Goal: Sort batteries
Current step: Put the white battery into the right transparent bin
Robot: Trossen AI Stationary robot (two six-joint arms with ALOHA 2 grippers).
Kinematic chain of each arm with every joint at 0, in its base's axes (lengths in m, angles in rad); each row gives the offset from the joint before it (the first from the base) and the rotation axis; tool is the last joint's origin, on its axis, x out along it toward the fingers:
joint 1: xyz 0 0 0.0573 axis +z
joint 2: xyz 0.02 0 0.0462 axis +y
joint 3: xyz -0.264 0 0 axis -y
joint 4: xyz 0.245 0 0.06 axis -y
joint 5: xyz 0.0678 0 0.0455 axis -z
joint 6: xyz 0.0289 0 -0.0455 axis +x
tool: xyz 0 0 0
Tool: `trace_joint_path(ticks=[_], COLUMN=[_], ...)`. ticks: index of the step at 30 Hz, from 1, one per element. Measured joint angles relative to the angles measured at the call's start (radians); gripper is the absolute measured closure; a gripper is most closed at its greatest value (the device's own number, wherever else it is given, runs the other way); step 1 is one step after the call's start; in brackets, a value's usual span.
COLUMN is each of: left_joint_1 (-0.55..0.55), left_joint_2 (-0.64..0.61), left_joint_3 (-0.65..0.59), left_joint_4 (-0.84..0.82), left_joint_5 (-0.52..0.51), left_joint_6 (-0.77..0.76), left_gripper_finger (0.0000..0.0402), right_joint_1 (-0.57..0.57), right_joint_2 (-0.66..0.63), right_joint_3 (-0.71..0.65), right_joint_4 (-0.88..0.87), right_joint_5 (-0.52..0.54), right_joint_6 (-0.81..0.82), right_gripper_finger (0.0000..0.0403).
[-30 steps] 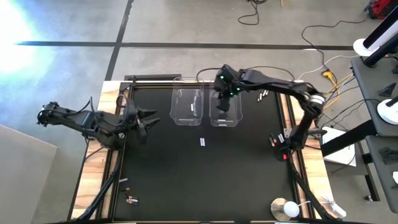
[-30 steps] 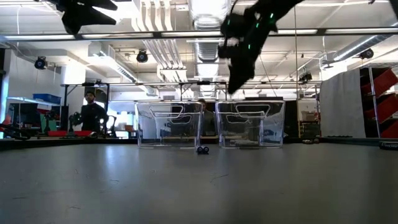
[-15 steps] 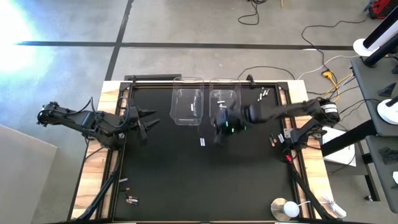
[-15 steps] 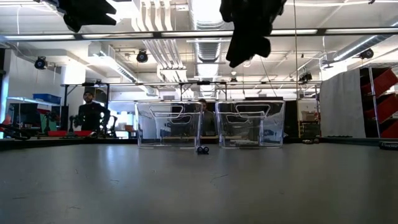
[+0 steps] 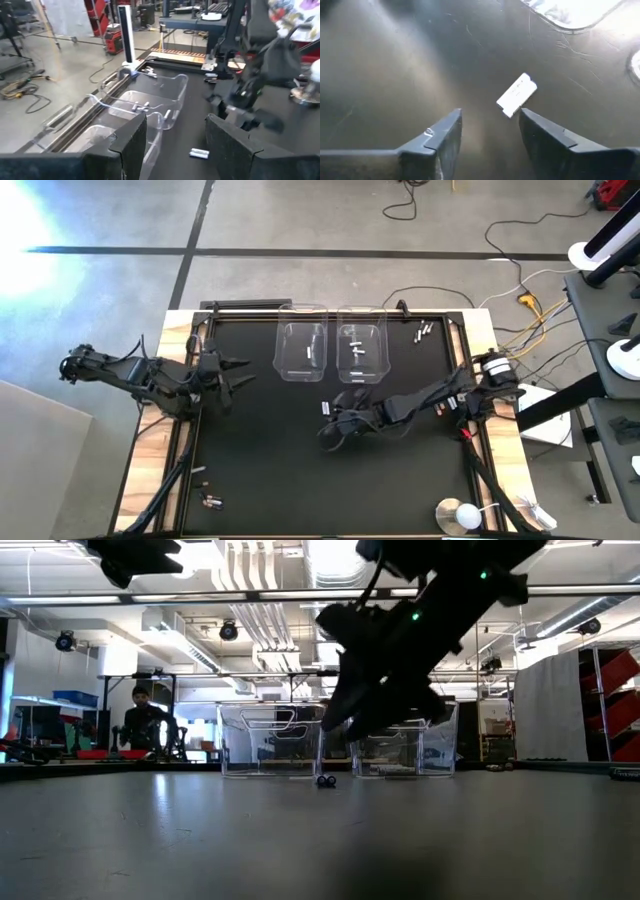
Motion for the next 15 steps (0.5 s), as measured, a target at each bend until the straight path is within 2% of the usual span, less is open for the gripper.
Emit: trace_joint_path(ticks=[7,9,15], left_joint_1=[-0.002,-0.003,-0.003], left_joint_2=[-0.034,-0.042,-0.058], left_joint_3=[0.000,0.000,0.000], left_joint_4=[-0.008,-0.008,-0.008], left_joint_5=[0.028,0.039,0.041], left_joint_6=[-0.038,-0.042,-0.044], left_gripper_finger=[0.0219,0.0219,0.0219], right_joint_1=[-0.004,-0.014,-0.044], right_joint_2=[0.120,0.146,0.199], right_joint_3=[0.088,0.111,0.152], right_joint_4=[-0.009,-0.008,-0.058], right_joint_5=[0.135,0.145,0.163], right_joint_6=[-0.026,-0.020,0.089], right_gripper_finger=[0.0142,0.0130,0.0134])
